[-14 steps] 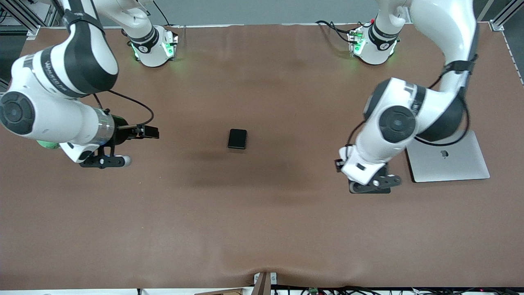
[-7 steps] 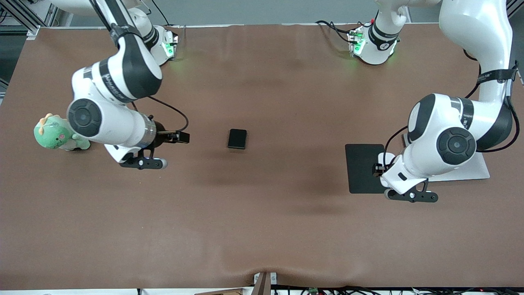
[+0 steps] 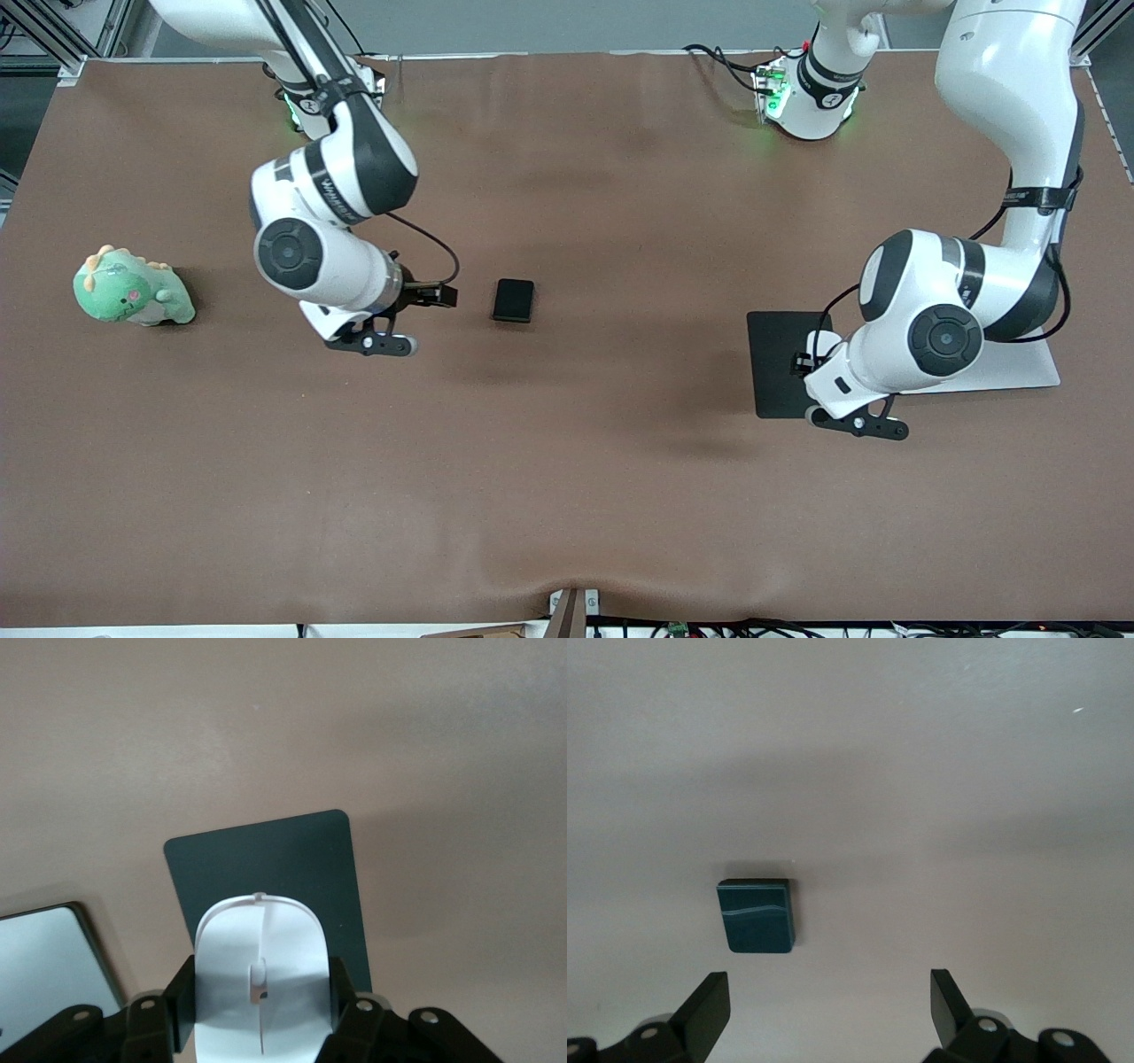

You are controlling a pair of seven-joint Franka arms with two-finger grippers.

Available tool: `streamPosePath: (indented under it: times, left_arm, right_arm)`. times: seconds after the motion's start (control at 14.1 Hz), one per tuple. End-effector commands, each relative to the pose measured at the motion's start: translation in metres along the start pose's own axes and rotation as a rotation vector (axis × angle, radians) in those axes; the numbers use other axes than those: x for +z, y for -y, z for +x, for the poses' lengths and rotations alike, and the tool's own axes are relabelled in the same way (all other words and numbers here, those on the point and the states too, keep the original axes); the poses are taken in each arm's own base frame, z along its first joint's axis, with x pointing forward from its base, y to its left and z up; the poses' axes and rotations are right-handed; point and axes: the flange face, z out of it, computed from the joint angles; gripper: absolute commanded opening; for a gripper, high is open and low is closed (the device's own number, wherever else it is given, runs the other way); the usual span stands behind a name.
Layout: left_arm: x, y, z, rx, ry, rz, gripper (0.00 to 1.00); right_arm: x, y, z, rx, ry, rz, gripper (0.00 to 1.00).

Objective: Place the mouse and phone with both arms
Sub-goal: 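Lower the mouse over the pad while the right gripper grasps the phone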

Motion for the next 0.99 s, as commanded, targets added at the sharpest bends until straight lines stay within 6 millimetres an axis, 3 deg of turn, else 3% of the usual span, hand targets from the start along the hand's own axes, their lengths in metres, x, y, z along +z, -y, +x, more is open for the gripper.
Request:
streamPosePath:
  times: [0.0, 0.21, 0.57, 0.92]
  left_arm:
    - [0.015, -0.001, -0.008, 0.026, -0.028, 0.012, 0.0]
    - [0.036, 0.002, -0.01, 0.024, -0.057, 0.005, 0.0]
    - [0.053, 0.022, -0.015, 0.062, -0.064, -0.001, 0.0]
    - [0.072, 0.017, -0.013, 0.068, -0.069, -0.01, 0.0]
  right_arm:
    - [0.03, 0.013, -0.018, 0.009, -0.021, 0.007, 1.0]
    - [0.057, 0.024, -0.029, 0.02, -0.051, 0.011, 1.0]
    - [0.115, 0.046, -0.041, 0.041, -0.104, 0.016, 1.0]
    - [0.167, 0.078, -0.05, -0.022, -0.189, 0.041, 1.0]
